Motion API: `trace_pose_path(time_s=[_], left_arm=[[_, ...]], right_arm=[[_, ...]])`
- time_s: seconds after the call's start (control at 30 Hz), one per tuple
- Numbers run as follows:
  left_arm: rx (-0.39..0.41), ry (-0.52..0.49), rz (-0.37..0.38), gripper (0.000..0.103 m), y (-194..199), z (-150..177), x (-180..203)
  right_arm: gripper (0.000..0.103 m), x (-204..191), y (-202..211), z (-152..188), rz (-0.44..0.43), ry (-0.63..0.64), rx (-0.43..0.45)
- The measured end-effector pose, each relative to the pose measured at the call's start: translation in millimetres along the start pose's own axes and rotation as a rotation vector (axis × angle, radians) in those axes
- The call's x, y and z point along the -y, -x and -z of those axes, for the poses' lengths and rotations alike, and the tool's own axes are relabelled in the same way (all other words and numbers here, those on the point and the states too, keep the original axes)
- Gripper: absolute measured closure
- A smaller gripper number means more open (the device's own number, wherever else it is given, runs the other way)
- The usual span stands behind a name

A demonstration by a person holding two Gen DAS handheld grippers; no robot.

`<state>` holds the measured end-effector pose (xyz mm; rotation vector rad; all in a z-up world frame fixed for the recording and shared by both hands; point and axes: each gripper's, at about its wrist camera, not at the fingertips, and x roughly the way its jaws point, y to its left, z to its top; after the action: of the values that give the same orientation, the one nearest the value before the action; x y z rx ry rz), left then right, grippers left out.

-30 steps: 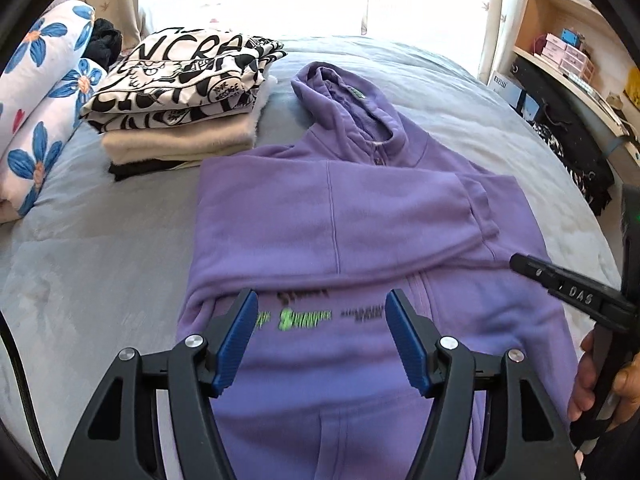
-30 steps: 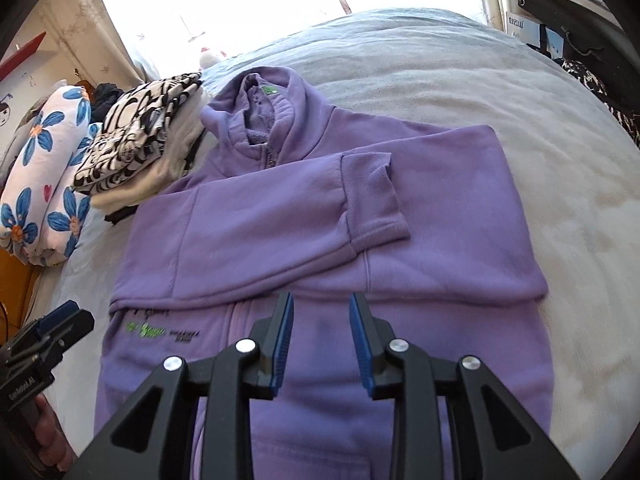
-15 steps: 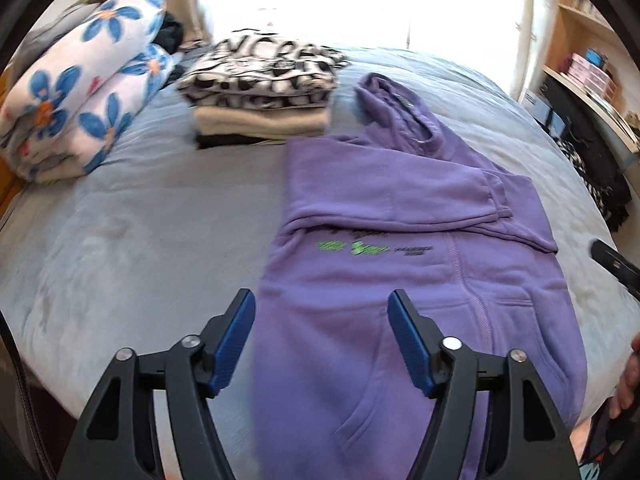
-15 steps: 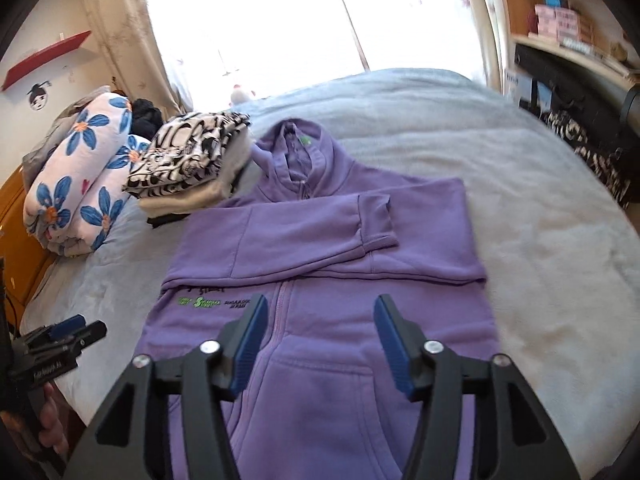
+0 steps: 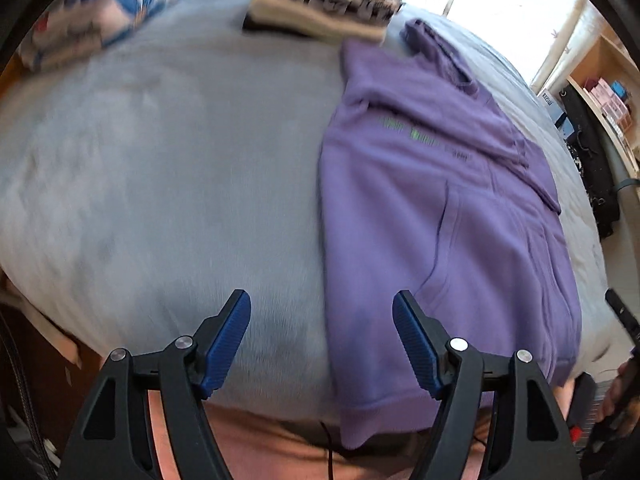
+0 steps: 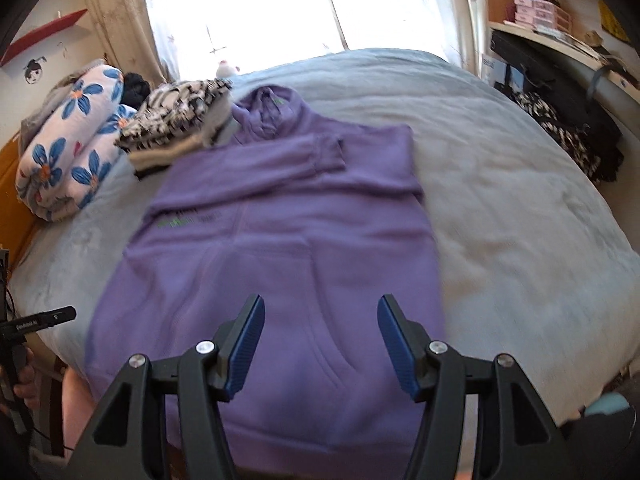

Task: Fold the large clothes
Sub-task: 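Move both tools to the hoodie hem and close them on it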

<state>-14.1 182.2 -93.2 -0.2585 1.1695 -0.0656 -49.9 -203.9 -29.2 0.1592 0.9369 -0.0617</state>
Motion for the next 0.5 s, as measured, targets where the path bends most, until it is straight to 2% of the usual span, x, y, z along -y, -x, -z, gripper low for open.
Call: trace_pose_path(time_s=[0.1,0.17,0.23,0.3,0.5], left_arm=[[-0.039,0.028,0.054,0.031,-16.7,17.9,-9.6],[-0.030,0.028,0.073,0.031,-21.5,26.3,-8.3],[-0.027,0.007,0.059,0.031,-24.6,31.2,-3.1],[-0.024,-0.035,0.047,0.030,-24.8,33.0,5.8],[-0.033,-0.042,0.062,0.028,-26.1,36.9,14.9]], right_arm=[[0.044,21.5,-0.5,16.7,0.028,-0.034,-0.029],[0.044,33.9,-1.0,27.2,0.043,-0.050,-0.044],[0.044,49.1,-3.8,39.9,0.057,-0.082,-0.072],[0.044,60.1,-5.7,49.5,0.047,-0.109,-0.092],[0.044,75.7,-21.4,69.9,-0.027,-0.191,-0.155]])
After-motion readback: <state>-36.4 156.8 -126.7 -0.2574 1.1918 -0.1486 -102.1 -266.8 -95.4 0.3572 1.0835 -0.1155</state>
